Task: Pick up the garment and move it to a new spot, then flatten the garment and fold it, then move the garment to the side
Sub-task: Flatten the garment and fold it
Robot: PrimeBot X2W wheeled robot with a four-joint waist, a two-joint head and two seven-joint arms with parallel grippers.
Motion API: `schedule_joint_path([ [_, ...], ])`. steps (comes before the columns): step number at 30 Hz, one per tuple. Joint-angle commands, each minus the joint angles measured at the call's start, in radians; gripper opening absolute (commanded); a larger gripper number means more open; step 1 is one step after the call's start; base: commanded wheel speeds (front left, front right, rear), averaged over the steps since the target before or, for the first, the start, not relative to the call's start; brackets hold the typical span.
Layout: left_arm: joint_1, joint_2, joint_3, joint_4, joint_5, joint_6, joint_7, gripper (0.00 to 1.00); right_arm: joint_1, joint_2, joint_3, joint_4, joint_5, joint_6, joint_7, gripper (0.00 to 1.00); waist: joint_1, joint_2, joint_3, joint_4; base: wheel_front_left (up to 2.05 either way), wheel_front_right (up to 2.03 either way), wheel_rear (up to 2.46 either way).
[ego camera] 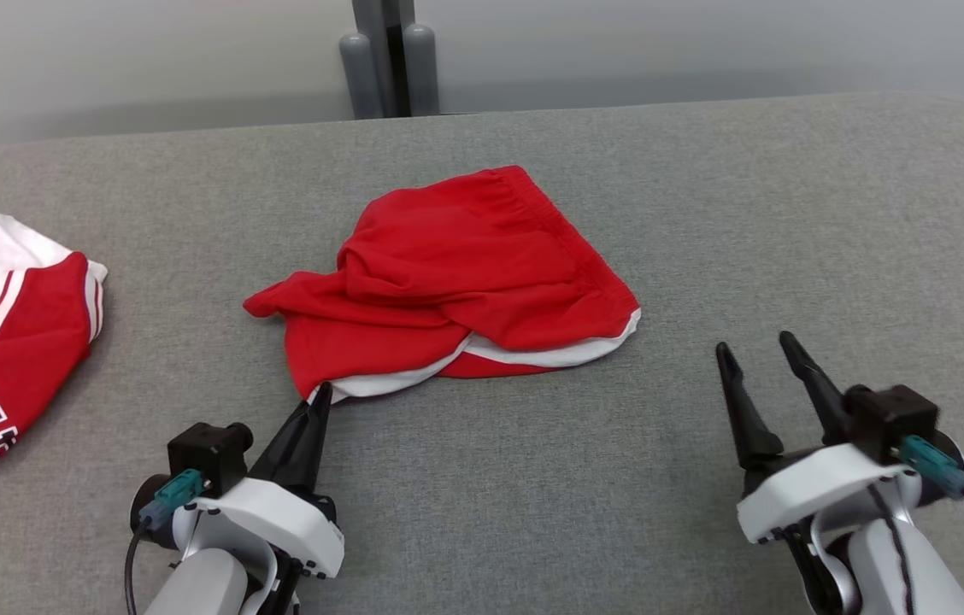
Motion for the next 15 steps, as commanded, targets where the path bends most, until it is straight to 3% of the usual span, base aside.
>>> schedule_joint_path([
  [1,0.01,0.004,0.009,-0.007,0.01,0.008,-0.004,0.0,-0.018,-0.006,0.008,0.014,-0.02,0.0,0.009,1.0,0.0,0.0,0.003,0.007,0.0,0.0,0.0],
  [15,-0.017,0.0,0.052,-0.016,0.047,0.007,-0.004,0.0,-0.225,-0.072,0.173,0.291,-0.001,0.0,0.012,1.0,0.0,0.0,0.03,0.055,0.0,0.0,0.0],
])
